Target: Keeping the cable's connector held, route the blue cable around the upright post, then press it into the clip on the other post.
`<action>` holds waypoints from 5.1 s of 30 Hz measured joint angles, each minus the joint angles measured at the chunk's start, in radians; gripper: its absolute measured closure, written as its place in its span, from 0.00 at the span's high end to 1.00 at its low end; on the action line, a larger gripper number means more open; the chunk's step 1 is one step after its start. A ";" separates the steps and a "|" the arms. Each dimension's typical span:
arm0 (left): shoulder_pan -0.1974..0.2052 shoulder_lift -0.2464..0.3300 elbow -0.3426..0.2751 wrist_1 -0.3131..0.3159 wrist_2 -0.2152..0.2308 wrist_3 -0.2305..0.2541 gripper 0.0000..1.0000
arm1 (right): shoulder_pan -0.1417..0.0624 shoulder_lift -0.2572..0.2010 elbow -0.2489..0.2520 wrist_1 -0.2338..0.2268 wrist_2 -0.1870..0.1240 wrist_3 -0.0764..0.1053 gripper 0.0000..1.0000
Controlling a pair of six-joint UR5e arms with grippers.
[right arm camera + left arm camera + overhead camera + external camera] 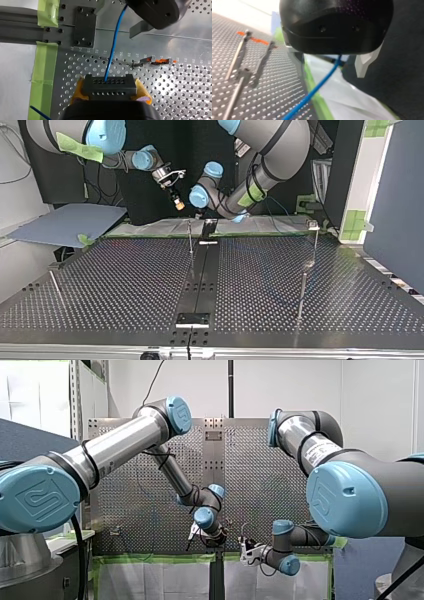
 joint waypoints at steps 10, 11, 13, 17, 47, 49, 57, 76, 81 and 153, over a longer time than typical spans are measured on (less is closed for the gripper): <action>-0.002 -0.001 0.000 0.060 -0.051 -0.097 1.00 | -0.003 0.000 -0.008 0.005 -0.014 0.001 0.00; -0.003 -0.001 0.000 0.060 -0.057 -0.099 1.00 | -0.003 0.000 -0.008 0.005 -0.017 0.001 0.00; -0.005 -0.001 0.000 0.062 -0.071 -0.098 1.00 | -0.004 0.000 -0.009 0.006 -0.021 0.002 0.00; -0.011 -0.001 0.000 0.076 -0.083 -0.093 1.00 | -0.004 0.000 -0.010 0.006 -0.024 0.003 0.00; -0.044 -0.001 -0.001 0.070 -0.268 -0.073 0.08 | -0.006 0.000 -0.030 0.030 -0.018 0.004 0.00; -0.047 -0.001 -0.001 0.079 -0.287 -0.067 0.08 | -0.007 0.000 -0.035 0.035 -0.017 0.004 0.00; -0.065 0.000 -0.001 0.119 -0.332 -0.034 0.08 | -0.015 0.000 -0.054 0.052 -0.014 0.004 0.00; -0.078 -0.001 -0.001 0.166 -0.332 0.043 0.08 | -0.048 -0.020 -0.074 0.060 -0.071 0.004 0.00; -0.079 -0.001 0.000 0.172 -0.320 0.055 0.08 | -0.054 -0.055 -0.075 0.073 -0.083 0.010 0.00; 0.035 -0.026 -0.001 0.267 -0.119 -0.031 0.10 | -0.062 -0.002 -0.185 0.040 -0.071 0.137 0.00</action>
